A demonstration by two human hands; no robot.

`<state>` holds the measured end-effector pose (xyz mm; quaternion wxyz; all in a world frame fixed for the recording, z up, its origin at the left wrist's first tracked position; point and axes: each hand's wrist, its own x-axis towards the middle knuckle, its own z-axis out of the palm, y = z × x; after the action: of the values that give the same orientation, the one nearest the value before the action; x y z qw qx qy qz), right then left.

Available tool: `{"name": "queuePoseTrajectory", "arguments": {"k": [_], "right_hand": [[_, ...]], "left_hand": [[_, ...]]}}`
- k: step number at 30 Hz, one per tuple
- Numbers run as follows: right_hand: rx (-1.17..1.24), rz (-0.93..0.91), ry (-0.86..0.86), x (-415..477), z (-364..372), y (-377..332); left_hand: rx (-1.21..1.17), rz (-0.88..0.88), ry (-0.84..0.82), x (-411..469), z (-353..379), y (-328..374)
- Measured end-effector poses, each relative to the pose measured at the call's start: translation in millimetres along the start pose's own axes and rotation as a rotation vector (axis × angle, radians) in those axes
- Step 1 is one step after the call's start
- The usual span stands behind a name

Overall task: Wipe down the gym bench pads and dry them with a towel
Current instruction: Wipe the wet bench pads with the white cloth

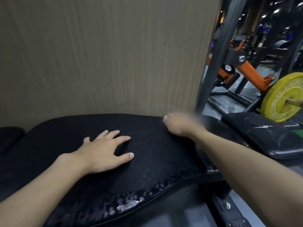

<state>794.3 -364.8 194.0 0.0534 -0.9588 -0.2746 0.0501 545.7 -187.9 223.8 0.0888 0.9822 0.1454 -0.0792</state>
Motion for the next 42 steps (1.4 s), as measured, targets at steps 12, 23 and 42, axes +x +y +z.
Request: {"name": "queuePoseTrajectory", "arguments": {"k": [12, 23, 42], "right_hand": [[0.013, -0.28, -0.042, 24.0, 27.1, -218.3], [0.0, -0.56, -0.096, 15.6, 44.9, -380.3], [-0.077, -0.611, -0.121, -29.0, 21.3, -171.3]], "left_hand": [[0.007, -0.187, 0.172, -75.2, -1.9, -124.3], [-0.059, -0.227, 0.261, -105.4, 5.3, -170.6], [-0.044, -0.133, 0.084, -64.0, 1.4, -47.7]]}}
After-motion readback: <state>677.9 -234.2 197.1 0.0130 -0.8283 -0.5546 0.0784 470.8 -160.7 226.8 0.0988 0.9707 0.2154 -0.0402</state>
